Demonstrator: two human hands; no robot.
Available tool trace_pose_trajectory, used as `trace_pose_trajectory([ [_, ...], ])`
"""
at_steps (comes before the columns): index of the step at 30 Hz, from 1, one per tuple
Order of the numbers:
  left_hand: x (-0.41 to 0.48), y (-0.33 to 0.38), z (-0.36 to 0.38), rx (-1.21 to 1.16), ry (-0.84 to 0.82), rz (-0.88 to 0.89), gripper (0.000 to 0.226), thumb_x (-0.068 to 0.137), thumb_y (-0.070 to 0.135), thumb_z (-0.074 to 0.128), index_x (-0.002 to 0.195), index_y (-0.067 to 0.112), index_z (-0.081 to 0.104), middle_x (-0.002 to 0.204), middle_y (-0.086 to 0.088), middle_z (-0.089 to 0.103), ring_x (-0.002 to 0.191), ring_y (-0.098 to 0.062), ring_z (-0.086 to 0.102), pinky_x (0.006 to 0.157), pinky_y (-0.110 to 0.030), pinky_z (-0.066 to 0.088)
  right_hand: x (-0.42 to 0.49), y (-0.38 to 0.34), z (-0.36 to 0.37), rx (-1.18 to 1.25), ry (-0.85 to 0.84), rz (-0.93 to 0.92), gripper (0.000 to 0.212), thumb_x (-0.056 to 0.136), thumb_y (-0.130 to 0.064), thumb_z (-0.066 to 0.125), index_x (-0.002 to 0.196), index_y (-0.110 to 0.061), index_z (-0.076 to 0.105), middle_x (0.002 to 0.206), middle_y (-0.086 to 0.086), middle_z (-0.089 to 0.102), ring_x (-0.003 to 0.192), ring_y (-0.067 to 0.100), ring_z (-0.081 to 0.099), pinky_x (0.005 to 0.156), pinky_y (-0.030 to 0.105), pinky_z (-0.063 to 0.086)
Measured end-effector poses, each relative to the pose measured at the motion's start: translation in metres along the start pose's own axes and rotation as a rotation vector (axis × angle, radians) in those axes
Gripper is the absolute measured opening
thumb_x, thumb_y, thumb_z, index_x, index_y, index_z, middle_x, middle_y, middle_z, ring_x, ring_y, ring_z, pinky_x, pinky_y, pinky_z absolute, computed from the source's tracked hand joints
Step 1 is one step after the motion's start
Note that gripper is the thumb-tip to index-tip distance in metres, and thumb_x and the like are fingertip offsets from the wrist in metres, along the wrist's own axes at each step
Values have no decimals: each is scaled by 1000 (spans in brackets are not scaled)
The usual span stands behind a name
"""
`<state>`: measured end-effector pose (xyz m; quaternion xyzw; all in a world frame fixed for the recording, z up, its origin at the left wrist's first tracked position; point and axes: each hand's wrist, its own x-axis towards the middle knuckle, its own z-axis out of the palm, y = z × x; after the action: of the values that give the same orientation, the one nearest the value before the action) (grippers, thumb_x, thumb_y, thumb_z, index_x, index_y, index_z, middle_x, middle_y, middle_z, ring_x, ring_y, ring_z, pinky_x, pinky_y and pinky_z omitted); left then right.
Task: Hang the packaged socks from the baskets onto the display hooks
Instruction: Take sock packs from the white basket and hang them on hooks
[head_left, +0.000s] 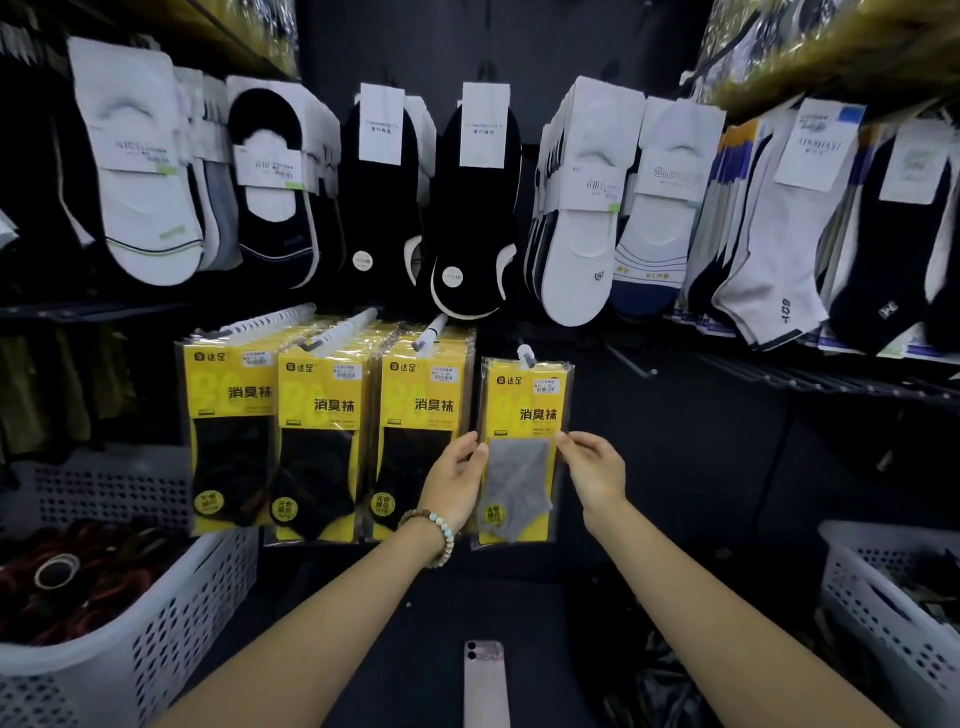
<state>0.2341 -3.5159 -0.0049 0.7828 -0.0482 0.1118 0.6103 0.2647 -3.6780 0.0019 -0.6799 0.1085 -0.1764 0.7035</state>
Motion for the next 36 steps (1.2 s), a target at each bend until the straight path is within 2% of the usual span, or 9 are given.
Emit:
trace_pose_trajectory([
  [7, -68, -47, -23, 150, -117, -59, 43, 96, 34, 44, 136, 18, 43, 134, 1, 49, 110, -6, 48, 91, -21, 39, -69, 50, -29, -168, -187, 43, 28, 87, -16, 68, 114, -10, 63, 109, 3, 63, 93, 8, 58, 82, 20, 41],
  [12, -159, -124, -42, 211, -174, -300, 41, 96, 30, 46, 134, 14, 45, 129, -1, 51, 101, -5, 48, 78, -12, 41, -146, 145, -52, -354, -352, 255, 30, 88, -9, 66, 116, -1, 61, 112, 11, 63, 98, 15, 57, 82, 24, 44],
  [14, -196, -155, -50, 169, -95, -425, 37, 96, 21, 49, 130, 6, 48, 124, -8, 55, 92, -9, 53, 64, -6, 42, -175, 186, -63, -407, -351, 367, 30, 86, -5, 68, 114, 2, 61, 113, 18, 65, 99, 23, 61, 77, 23, 46],
  [16, -228, -184, -60, 145, 39, -499, 26, 93, 11, 53, 117, 3, 57, 115, -14, 60, 95, -20, 57, 71, -12, 44, -201, 224, -75, -475, -343, 461, 30, 85, -5, 69, 113, 4, 63, 114, 21, 65, 101, 29, 62, 68, 17, 47],
  [19, -263, -221, -71, 182, 64, -608, 8, 92, 7, 54, 94, 10, 61, 104, -16, 64, 99, -29, 59, 78, -26, 41, -228, 262, -90, -555, -329, 602, 36, 84, -12, 71, 114, 5, 62, 119, 20, 63, 110, 31, 59, 82, 28, 45],
  [24, -277, -258, -73, 314, -88, -816, 41, 96, 31, 46, 123, 0, 52, 112, -5, 57, 97, -19, 55, 73, -24, 40, -239, 284, -101, -627, -425, 741, 47, 87, -27, 69, 123, -1, 54, 126, 15, 58, 111, 28, 57, 92, 34, 48],
  [26, -278, -268, -72, 411, -182, -931, 49, 97, 38, 40, 124, -3, 50, 124, -17, 57, 112, -29, 54, 86, -31, 40, -239, 288, -100, -625, -456, 807, 61, 86, -32, 69, 134, -5, 45, 134, 14, 53, 119, 31, 53, 100, 41, 46],
  [29, -283, -275, -66, 468, -340, -1012, 58, 97, 46, 32, 138, 6, 38, 144, -15, 40, 132, -29, 38, 108, -38, 30, -236, 291, -95, -649, -432, 831, 75, 85, -35, 69, 144, -6, 32, 145, 15, 42, 130, 33, 45, 103, 40, 42],
  [36, -278, -270, -51, 513, -272, -994, 49, 97, 41, 38, 130, 6, 47, 137, -13, 49, 126, -28, 45, 101, -33, 35, -231, 304, -97, -628, -364, 808, 60, 80, -25, 75, 130, -3, 51, 130, 14, 58, 119, 32, 55, 100, 38, 45],
])
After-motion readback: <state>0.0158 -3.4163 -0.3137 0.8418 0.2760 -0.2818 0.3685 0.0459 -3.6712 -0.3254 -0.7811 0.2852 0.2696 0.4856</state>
